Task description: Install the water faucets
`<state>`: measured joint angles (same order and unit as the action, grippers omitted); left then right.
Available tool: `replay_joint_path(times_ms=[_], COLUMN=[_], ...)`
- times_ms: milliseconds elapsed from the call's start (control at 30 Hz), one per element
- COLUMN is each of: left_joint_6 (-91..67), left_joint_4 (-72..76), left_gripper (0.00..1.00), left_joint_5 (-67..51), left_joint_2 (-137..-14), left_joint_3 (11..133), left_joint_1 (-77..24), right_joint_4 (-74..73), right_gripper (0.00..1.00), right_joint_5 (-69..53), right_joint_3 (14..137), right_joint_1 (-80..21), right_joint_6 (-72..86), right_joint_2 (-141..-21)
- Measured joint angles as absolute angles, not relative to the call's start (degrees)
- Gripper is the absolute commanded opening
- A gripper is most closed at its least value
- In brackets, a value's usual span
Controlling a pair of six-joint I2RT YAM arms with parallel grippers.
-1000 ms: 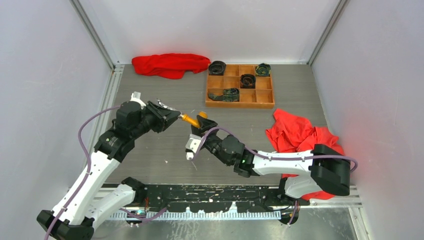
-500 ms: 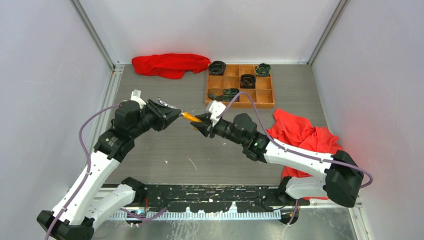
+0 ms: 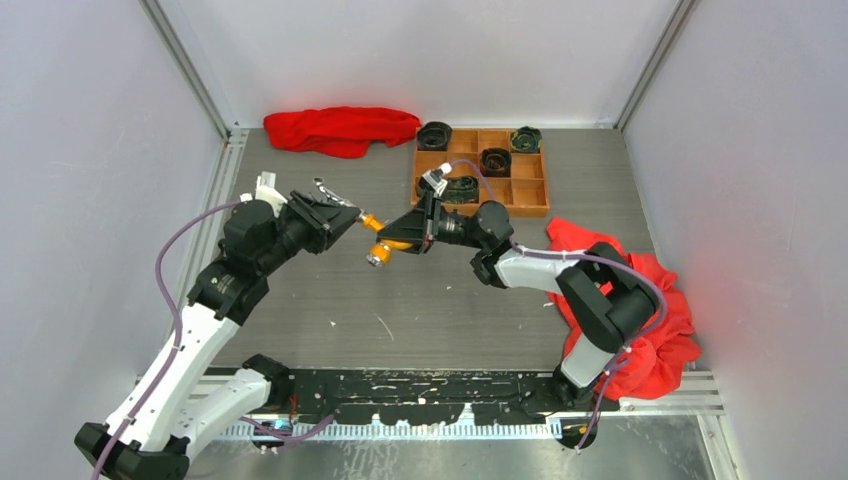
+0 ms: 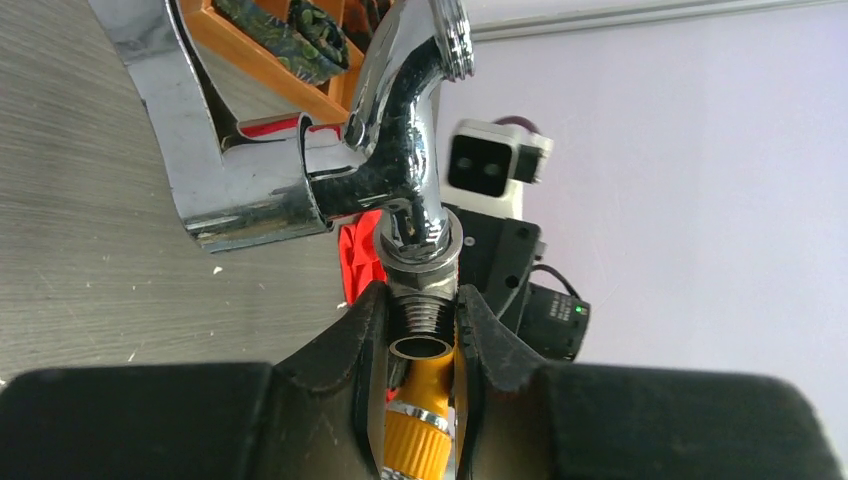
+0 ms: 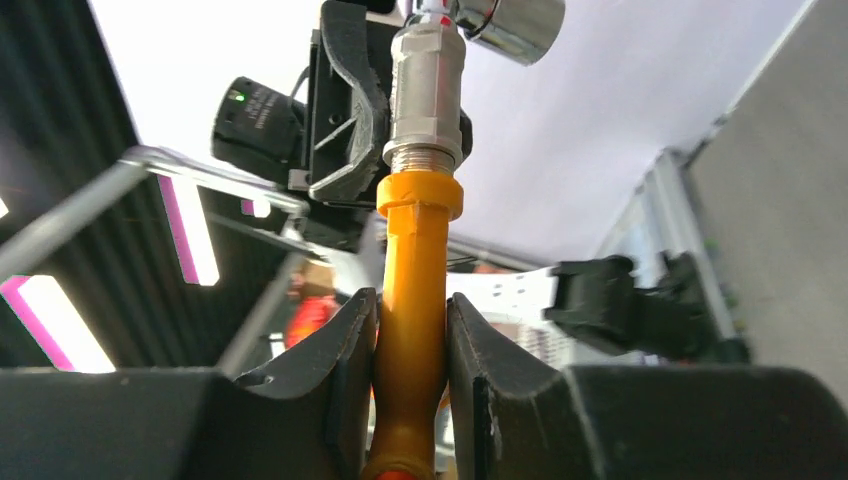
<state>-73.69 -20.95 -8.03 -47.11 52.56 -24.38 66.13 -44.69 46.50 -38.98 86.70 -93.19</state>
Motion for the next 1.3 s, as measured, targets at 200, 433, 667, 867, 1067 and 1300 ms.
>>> replay_joint_path(times_ms=[200, 433, 667, 867, 1067, 1300], left_joint_6=[-73.6, -73.6, -73.5, -73.6, -73.8, -74.3], left_joint_4=[-20.0, -20.6, -21.2, -21.3, -21.5, -23.2], left_gripper=[0.00, 0.00, 0.00, 0.00, 0.00, 0.00], left_joint_5=[-9.1, -9.0, -8.6, -8.6, -8.6, -8.5], left_joint_2=[-47.0, -46.7, -46.5, -46.5, -46.6, -47.6], left_joint_3=[52.0, 51.0, 51.0, 51.0, 51.0, 51.2], left_joint_1=[-24.8, -25.1, -25.1, -25.1, -25.0, -25.1], right_joint_4=[81.6, 83.7, 58.6, 26.0, 5.3, 3.5], right_gripper=[0.98, 1.00, 1.00, 1.00, 1.00, 1.00], right_joint_5=[-44.2, -42.9, -43.2, -40.5, -27.0, -7.4], right_joint_3=[44.5, 39.0, 34.7, 40.4, 47.1, 46.4], right_joint_1=[-39.3, -37.1, -31.6, -28.8, -36.9, -57.2], right_joint_6=[106.4, 107.6, 90.4, 63.9, 30.5, -9.8], right_joint_2=[-97.8, -93.3, -76.6, -65.4, -53.4, -41.6])
